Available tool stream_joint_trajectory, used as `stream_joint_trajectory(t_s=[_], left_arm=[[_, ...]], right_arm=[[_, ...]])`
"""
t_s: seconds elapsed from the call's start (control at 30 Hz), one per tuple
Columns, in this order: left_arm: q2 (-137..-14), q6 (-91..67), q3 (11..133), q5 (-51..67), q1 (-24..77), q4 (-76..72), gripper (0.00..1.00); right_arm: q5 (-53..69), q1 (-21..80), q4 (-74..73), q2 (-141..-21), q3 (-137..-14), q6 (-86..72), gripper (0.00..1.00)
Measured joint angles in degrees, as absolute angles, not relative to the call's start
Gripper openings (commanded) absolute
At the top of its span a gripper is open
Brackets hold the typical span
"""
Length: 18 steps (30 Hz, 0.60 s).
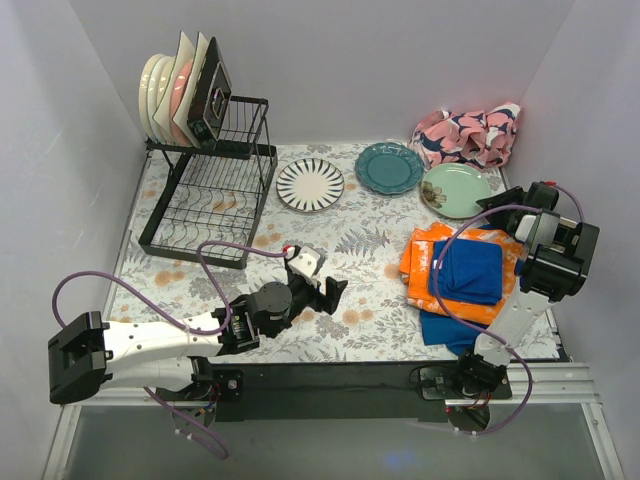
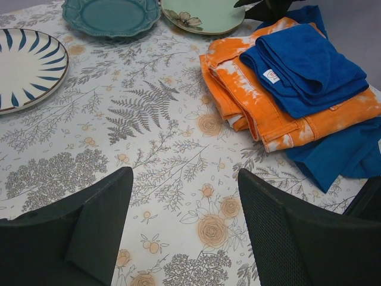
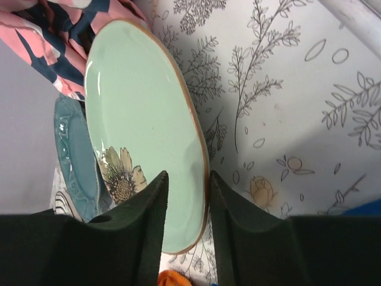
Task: Unload the plates from the dish rack
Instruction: Place the plate at the center of the board.
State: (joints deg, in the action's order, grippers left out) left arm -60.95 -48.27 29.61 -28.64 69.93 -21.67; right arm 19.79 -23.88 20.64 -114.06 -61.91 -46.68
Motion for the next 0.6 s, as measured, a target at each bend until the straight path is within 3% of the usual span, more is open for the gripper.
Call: stream_joint_trajectory(t_s=[0.23,0.4,0.6], left_arm=[[-60.55,-48.31,29.61,-28.60,69.93,-21.43,0.69],[-59.44,-48.31,29.54,-28.60,69.93,-21.47,0.69],[-58.65,-48.42,29.10,-28.60,69.93,-21.50,0.69]], right_arm=[[18.57,-23.88,13.02,-110.76,-61.93,-44.58,0.39],[17.23,-23.88,11.42,-109.21,-62.06,-43.92,0.46],[16.45,-23.75,10.35,-111.31,-64.31,-43.29,0.47]])
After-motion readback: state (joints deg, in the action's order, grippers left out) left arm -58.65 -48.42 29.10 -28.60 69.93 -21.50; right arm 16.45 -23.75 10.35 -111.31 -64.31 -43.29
